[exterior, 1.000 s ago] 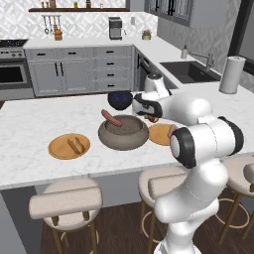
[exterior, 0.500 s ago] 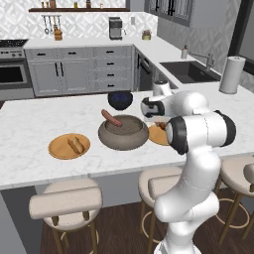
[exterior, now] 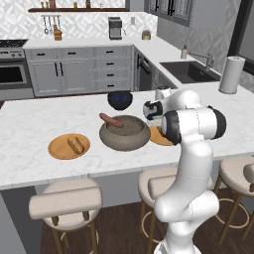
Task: Place one bun and one sausage from the bowl on each plate.
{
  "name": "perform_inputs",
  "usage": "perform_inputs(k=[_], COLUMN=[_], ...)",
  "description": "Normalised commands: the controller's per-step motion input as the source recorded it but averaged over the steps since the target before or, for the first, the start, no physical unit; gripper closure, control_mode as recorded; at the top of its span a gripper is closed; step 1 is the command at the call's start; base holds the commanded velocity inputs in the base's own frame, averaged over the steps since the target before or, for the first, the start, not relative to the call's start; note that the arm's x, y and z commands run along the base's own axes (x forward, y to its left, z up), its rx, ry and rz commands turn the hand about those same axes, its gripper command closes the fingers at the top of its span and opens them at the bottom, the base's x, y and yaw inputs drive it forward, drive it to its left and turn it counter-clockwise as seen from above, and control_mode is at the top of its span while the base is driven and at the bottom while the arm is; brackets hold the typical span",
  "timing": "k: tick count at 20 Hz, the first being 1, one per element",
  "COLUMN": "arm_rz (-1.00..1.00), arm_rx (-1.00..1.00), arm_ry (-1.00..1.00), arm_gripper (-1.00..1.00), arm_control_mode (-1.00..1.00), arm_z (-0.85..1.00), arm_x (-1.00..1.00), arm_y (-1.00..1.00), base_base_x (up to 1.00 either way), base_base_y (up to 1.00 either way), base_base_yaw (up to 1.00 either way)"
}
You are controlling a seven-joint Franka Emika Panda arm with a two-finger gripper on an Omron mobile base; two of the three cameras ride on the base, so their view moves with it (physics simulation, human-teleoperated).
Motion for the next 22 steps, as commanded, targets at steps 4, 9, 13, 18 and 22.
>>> perform_inputs(k=[4,9,13,18,22], arm_rz=[0.00,0.05,0.37,0.56,0.66], arm_rx=[0.00,0.01,0.00,0.00,-0.03], arm_ry=[0.00,-0.15,-0.12,0.01,0.10], arm_gripper=[-1.00,-1.00,-1.00,-1.00,-1.00], arm_control_mode=[-1.00,-1.00,-1.00,-1.00,-1.00], arm_z=[0.00,0.87,1.00,0.81,0.60], arm_x=[0.19,-0.30,-0.76,-0.43,-0.12], arm_y=[-0.01,0.02,0.40,0.69,0.91], base_base_x=[0.00,0.00,0.00,0.00,0.00], base_base_y=[0.00,0.00,0.00,0.00,0.00], base_base_yaw=[0.00,0.00,0.00,0.00,0.00])
